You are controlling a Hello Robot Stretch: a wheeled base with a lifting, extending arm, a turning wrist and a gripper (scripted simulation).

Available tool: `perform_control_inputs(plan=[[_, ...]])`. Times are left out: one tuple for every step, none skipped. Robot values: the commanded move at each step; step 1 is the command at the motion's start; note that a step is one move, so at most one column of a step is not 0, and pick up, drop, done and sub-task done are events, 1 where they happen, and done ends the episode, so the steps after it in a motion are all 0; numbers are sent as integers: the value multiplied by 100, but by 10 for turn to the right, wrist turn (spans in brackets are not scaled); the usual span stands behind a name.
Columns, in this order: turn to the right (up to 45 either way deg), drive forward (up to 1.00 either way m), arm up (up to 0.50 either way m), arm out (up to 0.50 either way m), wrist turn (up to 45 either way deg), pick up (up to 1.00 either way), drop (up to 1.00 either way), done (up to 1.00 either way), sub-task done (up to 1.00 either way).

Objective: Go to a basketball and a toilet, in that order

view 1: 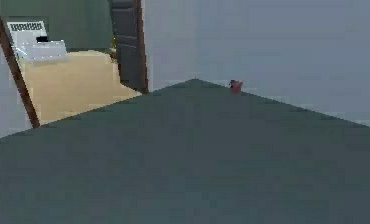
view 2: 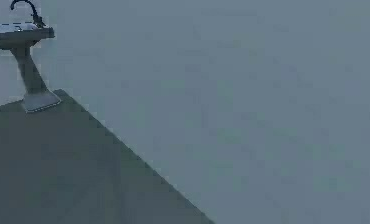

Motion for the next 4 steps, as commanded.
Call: perform_control_inputs(plan=[[-270,0,0,0,0,0,0,0,0],[0,100,0,0,0,0,0,0,0],[0,100,0,0,0,0,0,0,0],[0,100,0,0,0,0,0,0,0]])
